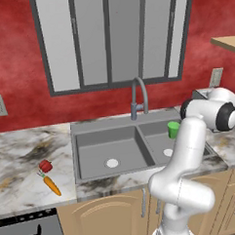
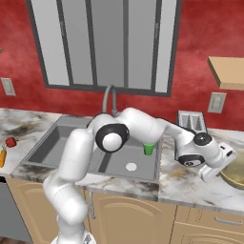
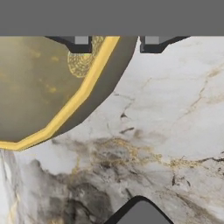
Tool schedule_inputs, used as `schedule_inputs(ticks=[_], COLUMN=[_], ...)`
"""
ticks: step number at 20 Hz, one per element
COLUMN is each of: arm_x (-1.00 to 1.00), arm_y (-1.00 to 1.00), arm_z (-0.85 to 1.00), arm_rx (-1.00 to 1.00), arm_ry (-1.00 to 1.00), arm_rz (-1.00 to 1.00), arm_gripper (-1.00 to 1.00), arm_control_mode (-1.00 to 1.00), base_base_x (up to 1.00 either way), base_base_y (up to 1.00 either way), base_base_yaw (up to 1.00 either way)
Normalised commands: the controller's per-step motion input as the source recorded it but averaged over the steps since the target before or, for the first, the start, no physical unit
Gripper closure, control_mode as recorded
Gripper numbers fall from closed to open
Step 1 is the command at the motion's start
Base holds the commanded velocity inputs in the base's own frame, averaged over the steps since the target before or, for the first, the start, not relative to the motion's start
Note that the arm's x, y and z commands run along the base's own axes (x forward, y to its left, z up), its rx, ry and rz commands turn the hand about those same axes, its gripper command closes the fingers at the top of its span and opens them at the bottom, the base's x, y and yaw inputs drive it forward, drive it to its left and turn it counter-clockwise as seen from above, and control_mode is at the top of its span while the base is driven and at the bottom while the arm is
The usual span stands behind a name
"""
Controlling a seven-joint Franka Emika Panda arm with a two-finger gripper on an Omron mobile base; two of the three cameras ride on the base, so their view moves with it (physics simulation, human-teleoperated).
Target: Remove the bell pepper and carrot from the sink. Then move the bowl and cup from the counter to the sink for washing.
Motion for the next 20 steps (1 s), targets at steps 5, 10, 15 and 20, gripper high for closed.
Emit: schedule_inputs(ticks=[5,10,15,20], arm_x=[0.0,-0.15,-0.24,-0.35], arm_y=[-0.06,0.03,0.12,0.18], arm_z=[-0.01,0.21,0.34,0.31], arm_rx=[0.01,0.02,0.0,0.0], arm_ry=[0.0,0.0,0.0,0.02], arm_rz=[0.03,0.06,0.11,0.1], arm_gripper=[1.0,1.0,1.0,1.0], arm_control_mode=[-1.0,-1.0,-1.0,-1.0], base_base_x=[0.0,0.0,0.0,0.0], base_base_y=[0.0,0.0,0.0,0.0], base_base_yaw=[0.0,0.0,0.0,0.0])
